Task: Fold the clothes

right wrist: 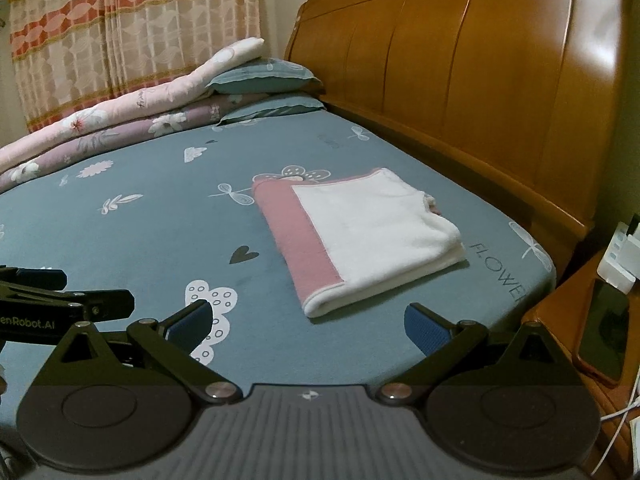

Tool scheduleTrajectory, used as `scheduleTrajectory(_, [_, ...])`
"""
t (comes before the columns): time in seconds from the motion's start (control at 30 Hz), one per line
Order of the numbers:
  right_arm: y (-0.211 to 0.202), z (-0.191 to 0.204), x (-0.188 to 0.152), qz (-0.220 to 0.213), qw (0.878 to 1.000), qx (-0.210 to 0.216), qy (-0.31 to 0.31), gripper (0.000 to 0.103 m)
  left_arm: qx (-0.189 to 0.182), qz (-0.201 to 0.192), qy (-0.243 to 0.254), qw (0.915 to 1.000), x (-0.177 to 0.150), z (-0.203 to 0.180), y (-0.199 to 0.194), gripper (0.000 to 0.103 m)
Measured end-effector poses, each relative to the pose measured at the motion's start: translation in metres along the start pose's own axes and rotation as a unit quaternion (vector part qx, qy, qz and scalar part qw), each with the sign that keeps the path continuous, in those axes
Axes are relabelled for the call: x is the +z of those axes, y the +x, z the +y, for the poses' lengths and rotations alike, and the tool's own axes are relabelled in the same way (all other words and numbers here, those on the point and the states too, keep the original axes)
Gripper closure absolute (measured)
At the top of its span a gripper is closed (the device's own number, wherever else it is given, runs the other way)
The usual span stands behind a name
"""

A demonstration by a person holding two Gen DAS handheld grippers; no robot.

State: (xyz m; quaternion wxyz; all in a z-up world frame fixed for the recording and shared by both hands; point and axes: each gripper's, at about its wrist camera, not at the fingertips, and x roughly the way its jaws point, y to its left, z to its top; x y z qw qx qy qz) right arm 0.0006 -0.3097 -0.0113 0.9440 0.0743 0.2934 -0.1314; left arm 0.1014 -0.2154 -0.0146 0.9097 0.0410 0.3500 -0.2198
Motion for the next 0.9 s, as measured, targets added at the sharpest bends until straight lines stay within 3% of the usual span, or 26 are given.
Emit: scheduleTrajectory(0.9, [0.0040,0.0051,-0.0023,0.005,1.000,0.013,-0.009,0.000,0.018,0.006,0.012,0.9998,-0.0060,0.0001,-0.0036,0.001])
